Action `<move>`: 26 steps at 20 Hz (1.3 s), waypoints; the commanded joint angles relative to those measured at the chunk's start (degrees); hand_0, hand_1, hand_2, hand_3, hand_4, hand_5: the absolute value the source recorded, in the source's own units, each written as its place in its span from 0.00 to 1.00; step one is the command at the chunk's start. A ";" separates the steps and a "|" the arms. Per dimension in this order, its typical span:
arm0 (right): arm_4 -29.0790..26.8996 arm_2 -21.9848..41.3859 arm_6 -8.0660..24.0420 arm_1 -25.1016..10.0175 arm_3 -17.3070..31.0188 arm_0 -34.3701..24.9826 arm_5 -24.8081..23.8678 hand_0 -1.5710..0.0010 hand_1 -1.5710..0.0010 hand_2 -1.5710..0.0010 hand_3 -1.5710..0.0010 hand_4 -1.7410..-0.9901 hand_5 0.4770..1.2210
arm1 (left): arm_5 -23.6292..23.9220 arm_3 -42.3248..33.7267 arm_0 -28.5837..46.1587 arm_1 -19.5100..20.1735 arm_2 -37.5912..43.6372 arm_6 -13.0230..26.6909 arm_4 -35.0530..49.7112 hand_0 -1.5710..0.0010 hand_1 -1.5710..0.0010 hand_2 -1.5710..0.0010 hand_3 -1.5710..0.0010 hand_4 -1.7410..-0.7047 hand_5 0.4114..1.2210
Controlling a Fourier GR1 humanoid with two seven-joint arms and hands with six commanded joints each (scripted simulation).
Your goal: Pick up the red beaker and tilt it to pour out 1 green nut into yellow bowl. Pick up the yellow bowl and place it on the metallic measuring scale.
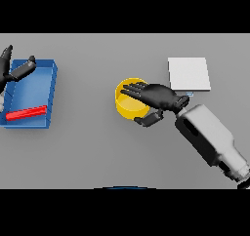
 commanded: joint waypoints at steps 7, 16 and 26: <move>1.68 2.88 -1.05 1.06 6.11 -3.19 2.81 1.00 1.00 1.00 1.00 0.59 0.26 | -0.62 0.07 0.41 0.90 0.27 0.08 0.31 1.00 1.00 1.00 1.00 0.91 0.40; 4.30 5.58 1.83 2.13 8.34 -5.45 4.72 0.94 0.93 0.91 0.90 0.50 0.46 | 0.00 0.88 -0.50 -0.12 -0.08 -0.51 -0.55 1.00 1.00 1.00 1.00 0.92 0.39; 2.12 6.47 1.30 1.23 7.46 -5.96 9.83 0.11 0.12 0.16 0.27 0.08 0.94 | -0.15 -0.80 -0.12 1.15 0.57 0.24 0.41 1.00 1.00 1.00 1.00 0.91 0.39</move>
